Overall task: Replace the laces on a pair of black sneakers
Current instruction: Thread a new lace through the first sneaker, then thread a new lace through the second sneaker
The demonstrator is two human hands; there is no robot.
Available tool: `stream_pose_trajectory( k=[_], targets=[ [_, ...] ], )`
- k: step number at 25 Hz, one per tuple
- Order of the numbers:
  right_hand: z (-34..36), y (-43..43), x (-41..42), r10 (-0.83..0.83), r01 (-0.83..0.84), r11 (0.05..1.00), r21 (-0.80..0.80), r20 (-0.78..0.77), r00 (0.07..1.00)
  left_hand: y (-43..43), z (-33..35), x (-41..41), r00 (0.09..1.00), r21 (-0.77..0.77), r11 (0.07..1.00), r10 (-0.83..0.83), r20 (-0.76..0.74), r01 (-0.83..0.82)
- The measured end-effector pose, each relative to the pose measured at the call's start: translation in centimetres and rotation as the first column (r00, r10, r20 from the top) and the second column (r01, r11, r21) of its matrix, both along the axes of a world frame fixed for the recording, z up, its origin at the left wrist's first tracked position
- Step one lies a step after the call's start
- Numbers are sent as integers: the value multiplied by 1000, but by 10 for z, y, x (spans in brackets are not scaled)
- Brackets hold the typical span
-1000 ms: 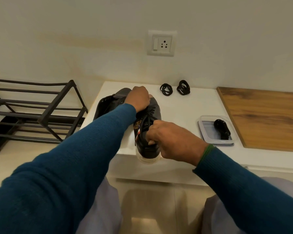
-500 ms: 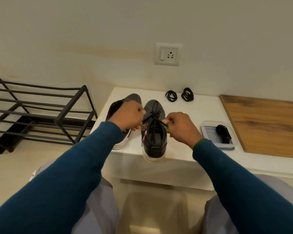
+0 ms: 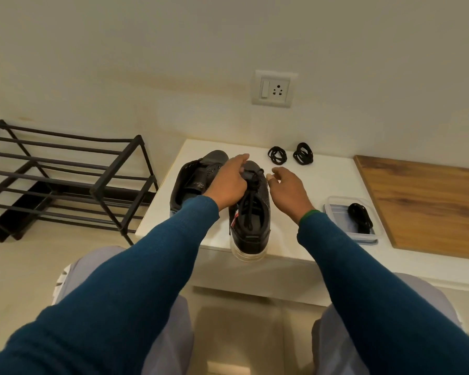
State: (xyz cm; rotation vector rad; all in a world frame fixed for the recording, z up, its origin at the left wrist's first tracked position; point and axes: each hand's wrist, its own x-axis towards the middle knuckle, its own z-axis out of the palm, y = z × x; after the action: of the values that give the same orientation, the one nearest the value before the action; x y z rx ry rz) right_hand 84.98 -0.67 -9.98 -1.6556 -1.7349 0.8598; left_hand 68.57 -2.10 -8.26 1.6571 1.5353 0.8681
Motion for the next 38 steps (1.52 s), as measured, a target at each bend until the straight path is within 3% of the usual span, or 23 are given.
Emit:
stream_pose_trajectory(
  k=[2, 4, 6, 7, 9, 11, 17, 20, 22, 24, 27, 29, 31, 33, 35, 38],
  targets=[
    [-6, -11, -1, -51, 34, 992, -125, -140, 989, -1, 1, -15, 970, 167, 984, 90, -224, -53],
    [-12, -26, -8, -22, -32, 982, -186, -283, 959, -8, 0, -38, 807, 306, 937, 308, -504, -166],
    [-15, -38, -20, 14, -83, 983, -165, -380, 925, -20, -3, -58, 552, 195, 919, 366, -749, -343],
    [-16, -41, -26, 13, -81, 985, -151, -402, 915, -29, -4, -63, 530, 54, 908, 289, -797, -415],
    [-18, -44, -39, -26, -38, 989, -144, -417, 909, -41, -9, -70, 658, -175, 891, 165, -735, -419],
    [-21, -41, -49, -55, 0, 991, -137, -401, 914, -43, -3, -83, 763, -170, 920, 178, -621, -353],
    [-16, -37, -140, -61, 10, 992, -129, -394, 917, -37, 75, -108, 694, 94, 894, 404, -596, -439],
    [-15, -45, -171, -169, 8, 965, -264, -593, 788, -33, 95, -71, 709, 133, 908, 395, -584, -397],
    [-16, -48, -145, -288, 61, 933, -354, -637, 715, -34, 96, -43, 718, 117, 922, 363, -594, -369],
    [-13, -51, -88, -272, 165, 956, -244, -519, 811, -34, 89, -18, 746, 75, 942, 307, -590, -328],
    [10, -42, 18, -323, 342, 939, 45, -235, 917, -35, 65, 15, 781, -52, 970, 160, -603, -239],
    [28, -31, 82, -406, 383, 902, 199, 93, 909, -38, 43, 30, 786, -133, 966, 96, -611, -221],
    [35, -25, 127, -368, 336, 929, 152, 453, 812, -40, 25, 37, 759, -183, 958, 51, -649, -220],
    [30, -27, 143, -240, 296, 955, 29, 664, 708, -38, 14, 42, 703, -204, 961, -14, -711, -188],
    [19, -29, 143, -156, 251, 968, -24, 726, 670, -33, 9, 43, 670, -244, 950, -54, -741, -193],
    [4, -24, 138, -147, 238, 971, -27, 716, 682, -26, 5, 41, 699, -290, 930, -54, -713, -225]
  ],
)
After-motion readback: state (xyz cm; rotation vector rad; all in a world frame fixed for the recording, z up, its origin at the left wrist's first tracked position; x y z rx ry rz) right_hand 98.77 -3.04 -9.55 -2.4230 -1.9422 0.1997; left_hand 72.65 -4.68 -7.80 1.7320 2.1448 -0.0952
